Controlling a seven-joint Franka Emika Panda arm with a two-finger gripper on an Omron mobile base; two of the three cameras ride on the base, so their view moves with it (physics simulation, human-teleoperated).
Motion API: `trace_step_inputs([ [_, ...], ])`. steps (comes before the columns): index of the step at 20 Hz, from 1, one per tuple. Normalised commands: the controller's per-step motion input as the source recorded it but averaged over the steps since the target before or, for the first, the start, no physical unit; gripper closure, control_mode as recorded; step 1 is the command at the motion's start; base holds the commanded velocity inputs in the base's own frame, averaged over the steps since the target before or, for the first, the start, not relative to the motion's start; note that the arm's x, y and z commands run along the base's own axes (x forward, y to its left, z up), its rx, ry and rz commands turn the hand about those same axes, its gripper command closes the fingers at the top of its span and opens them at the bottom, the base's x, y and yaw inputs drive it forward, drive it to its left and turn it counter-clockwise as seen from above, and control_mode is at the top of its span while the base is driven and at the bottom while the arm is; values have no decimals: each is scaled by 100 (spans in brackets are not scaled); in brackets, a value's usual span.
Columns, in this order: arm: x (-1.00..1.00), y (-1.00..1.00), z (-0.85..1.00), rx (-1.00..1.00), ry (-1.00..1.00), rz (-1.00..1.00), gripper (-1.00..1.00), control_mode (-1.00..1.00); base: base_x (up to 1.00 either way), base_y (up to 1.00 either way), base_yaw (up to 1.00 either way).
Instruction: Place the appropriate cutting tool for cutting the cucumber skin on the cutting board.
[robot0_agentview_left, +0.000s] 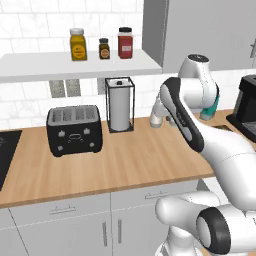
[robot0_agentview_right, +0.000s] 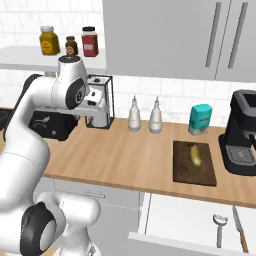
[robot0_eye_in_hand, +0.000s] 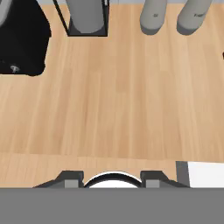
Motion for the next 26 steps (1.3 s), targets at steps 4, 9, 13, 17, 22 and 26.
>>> trace_step_inputs([
  [4,-25,-24,-3,4,-6,-2,-100,-100,0,0,0],
  [9,-36,-98,-15,16,-5,-13,-100,-100,0,0,0],
  [13,-42,-100,-17,23,3,-17,-100,-100,0,0,0],
  [17,-41,-100,-30,22,9,-23,-100,-100,0,0,0],
  [22,-28,-95,-57,14,1,-13,-100,-100,0,0,0],
  [26,-73,-93,-30,15,-1,0,-100,-100,0,0,0],
])
